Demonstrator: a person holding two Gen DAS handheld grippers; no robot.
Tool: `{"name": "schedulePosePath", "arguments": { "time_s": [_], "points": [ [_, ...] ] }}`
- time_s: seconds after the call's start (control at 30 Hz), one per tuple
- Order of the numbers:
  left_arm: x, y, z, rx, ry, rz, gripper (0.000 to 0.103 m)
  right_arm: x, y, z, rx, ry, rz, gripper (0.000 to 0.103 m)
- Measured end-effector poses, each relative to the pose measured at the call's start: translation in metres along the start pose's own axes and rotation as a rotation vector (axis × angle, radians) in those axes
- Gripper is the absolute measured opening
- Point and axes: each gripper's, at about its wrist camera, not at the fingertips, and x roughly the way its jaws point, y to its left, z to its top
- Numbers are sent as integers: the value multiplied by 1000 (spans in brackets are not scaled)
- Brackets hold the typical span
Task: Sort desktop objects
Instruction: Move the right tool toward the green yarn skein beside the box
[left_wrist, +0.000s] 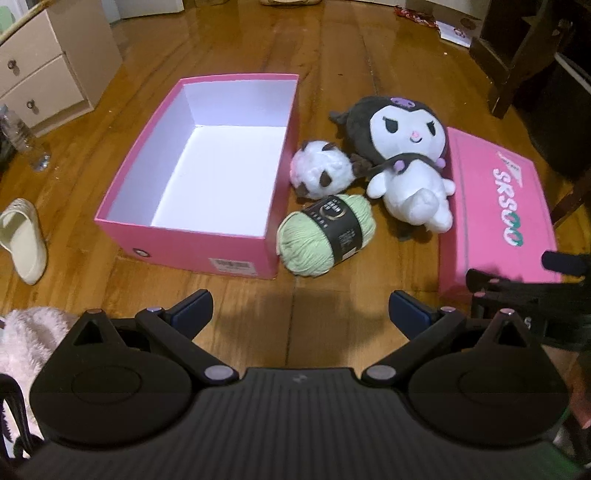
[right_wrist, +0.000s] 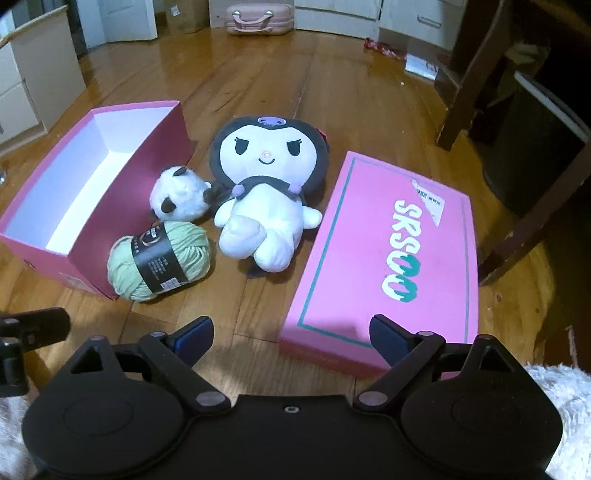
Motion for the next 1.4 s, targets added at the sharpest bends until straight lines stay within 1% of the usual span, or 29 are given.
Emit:
{"name": "schedulePosePath", "arguments": {
  "time_s": [0.13, 0.2, 0.27, 0.3, 0.37, 0.53, 0.83, 1.0, 1.1, 1.3, 1.4],
  "points": [
    [3, 1, -6, -2, -27, 12, 103, 2, 0, 1, -8, 2, 11, 94],
    [5, 2, -9, -3, -41, 18, 103, 3, 0, 1, -12, 3, 16, 89],
    [0, -1, -14, 11, -58, 6, 103, 4, 0, 1, -17, 4, 21, 88],
    [-2, -2, -16, 19, -67, -1, 103, 3, 5, -3, -31, -10, 12, 88],
    [-6, -6, -15, 22, -61, -8, 103, 1, 5, -5, -34, -13, 22, 89],
    [-10, -12, -15, 33, -61, 5, 103, 1, 4, -4, -32, -12, 33, 89],
    [-3, -20, -20, 49, -21, 26, 103, 2, 2, -5, -32, -21, 40, 89],
    [-5, -21, -21, 57, -20, 13, 103, 2, 1, -5, -26, -21, 45, 89],
    [-8, -21, -20, 59, -22, 16, 103, 2, 2, -6, -27, -23, 45, 90],
    [-5, -18, -20, 54, -8, 21, 103, 6, 3, -7, -17, 0, 80, 90],
    [-2, -17, -22, 55, 0, 21, 103, 6, 5, -8, -17, -2, 75, 90]
  ]
}}
